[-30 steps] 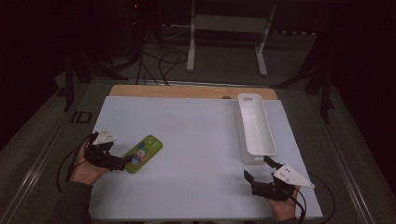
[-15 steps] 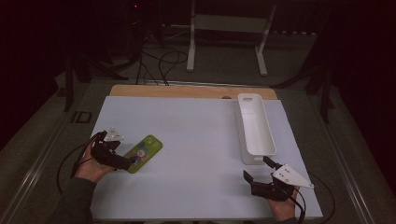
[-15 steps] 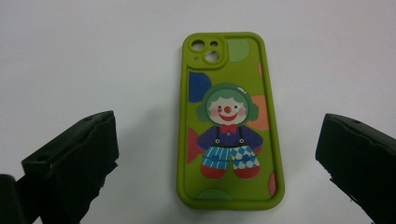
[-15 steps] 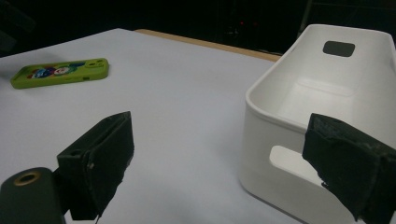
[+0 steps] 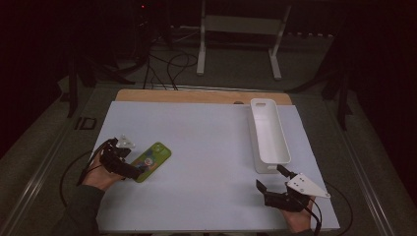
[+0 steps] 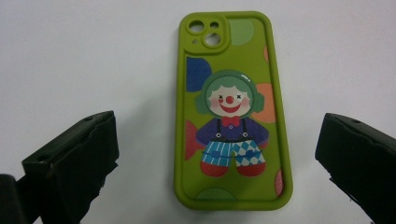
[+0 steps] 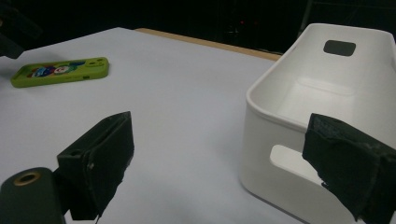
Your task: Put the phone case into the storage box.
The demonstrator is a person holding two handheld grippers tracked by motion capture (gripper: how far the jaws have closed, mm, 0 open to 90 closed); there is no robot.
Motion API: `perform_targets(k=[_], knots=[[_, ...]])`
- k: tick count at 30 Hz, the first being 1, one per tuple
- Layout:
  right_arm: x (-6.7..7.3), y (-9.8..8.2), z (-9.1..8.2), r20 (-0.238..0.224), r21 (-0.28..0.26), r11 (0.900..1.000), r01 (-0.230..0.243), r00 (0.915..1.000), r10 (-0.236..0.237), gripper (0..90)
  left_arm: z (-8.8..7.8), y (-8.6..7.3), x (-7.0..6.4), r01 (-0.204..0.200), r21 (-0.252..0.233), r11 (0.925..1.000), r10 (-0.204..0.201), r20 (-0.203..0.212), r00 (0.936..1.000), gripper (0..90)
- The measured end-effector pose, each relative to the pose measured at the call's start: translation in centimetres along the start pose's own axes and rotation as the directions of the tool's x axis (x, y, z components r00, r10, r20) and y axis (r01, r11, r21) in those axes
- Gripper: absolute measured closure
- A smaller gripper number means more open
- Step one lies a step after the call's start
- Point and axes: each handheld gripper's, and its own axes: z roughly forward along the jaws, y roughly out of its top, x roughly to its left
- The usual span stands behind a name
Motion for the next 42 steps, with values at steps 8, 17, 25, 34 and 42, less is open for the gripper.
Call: perform_targets(k=[8,17,25,34,42], knots=[[0.0,0.0,0.0,-0.001,0.001,1.0,0.001,1.0,-0.001,8.8,0.7,0.3,-0.1,-0.006,0.045,0.999,0.006,0.004,1.0,0.0],[0.0,0.0,0.0,0.0,0.001,1.0,0.002,1.0,-0.002,8.8,1.5,0.6,-0.4,-0.009,0.083,0.9965,0.009,0.002,1.0,0.0],[0.0,0.0,0.0,0.0,0.002,1.0,0.003,1.0,-0.003,8.8,1.9,0.7,-0.5,-0.006,0.099,0.9951,0.006,0.002,1.0,0.0],[0.0,0.0,0.0,0.002,0.002,1.0,0.003,1.0,-0.003,8.8,2.4,0.8,-0.5,0.004,0.117,0.9931,-0.005,0.007,1.0,0.0],[0.0,0.0,0.0,0.003,0.002,1.0,0.004,1.0,-0.004,8.8,2.9,0.8,-0.6,0.002,0.135,0.9909,-0.003,0.003,1.0,0.0]])
